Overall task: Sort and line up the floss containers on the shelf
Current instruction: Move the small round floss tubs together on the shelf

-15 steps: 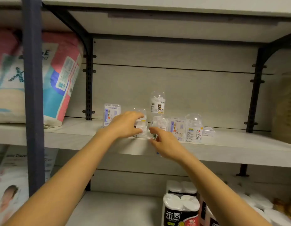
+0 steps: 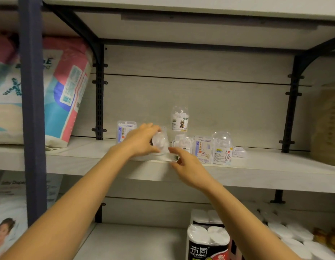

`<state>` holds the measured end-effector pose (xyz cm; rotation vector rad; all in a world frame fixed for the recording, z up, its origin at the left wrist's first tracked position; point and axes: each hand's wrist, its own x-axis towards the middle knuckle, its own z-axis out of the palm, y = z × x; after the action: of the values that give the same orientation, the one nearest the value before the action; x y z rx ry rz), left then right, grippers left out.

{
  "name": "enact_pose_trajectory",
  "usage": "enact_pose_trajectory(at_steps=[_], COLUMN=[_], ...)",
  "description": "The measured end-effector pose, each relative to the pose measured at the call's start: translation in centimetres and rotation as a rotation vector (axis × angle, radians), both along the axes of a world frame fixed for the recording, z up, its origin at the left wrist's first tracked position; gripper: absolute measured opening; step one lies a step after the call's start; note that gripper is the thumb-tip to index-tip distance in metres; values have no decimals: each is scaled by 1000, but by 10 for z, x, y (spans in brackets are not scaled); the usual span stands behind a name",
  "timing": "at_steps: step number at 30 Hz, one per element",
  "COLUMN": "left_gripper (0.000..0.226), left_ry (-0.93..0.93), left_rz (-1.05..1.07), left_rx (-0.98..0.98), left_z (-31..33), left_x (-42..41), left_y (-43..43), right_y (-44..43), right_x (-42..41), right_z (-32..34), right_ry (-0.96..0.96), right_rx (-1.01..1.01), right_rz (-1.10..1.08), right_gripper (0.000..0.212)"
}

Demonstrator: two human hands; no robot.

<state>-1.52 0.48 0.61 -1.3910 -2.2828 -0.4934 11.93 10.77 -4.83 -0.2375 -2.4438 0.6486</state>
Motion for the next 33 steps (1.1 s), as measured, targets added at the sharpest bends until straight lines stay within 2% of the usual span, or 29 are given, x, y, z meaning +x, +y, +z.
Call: enact_pose_trajectory(at_steps=[3,5,7,9,13,17,20,25,28,33], left_gripper=[69,69,63,55,45,34,33,36,36,40], left_ry=[-160,-420,-688,-874,-1112,-1151,-1040,-909,-886,-831], left_rz=[-76,-177,-285,-349,-387,-402,-391,-382,-430,-537], left_rx=[364,519,590,643,683,639,576,554,567,565], left_z=[-1,-3,-7,-11,-16,-13,-11,-16,-15,-7], left_x=[10,24,36,43,48,46,46,51,55,80], left_y=[-23,-36,-44,-45,-46,-52,-54,-52,-44,-10], right_y=[-6,-11,-17,-24,-27,-17,-11,-13,-15,2], right_x=[11,16,19,19,16,20,26,31,38,57], right_z=[6,11,14,15,11,7,7,2,4,8], right_ry=[212,280,270,257,304,224,170,155,191,362], right_rx=[-112,-200,-253,-246,-247,-430,-557,-529,-405,-194], right_rz=[57,131,195,219,208,313,419,371,248,-33], right_gripper=[49,53,59,63,57,56,50,47,44,65])
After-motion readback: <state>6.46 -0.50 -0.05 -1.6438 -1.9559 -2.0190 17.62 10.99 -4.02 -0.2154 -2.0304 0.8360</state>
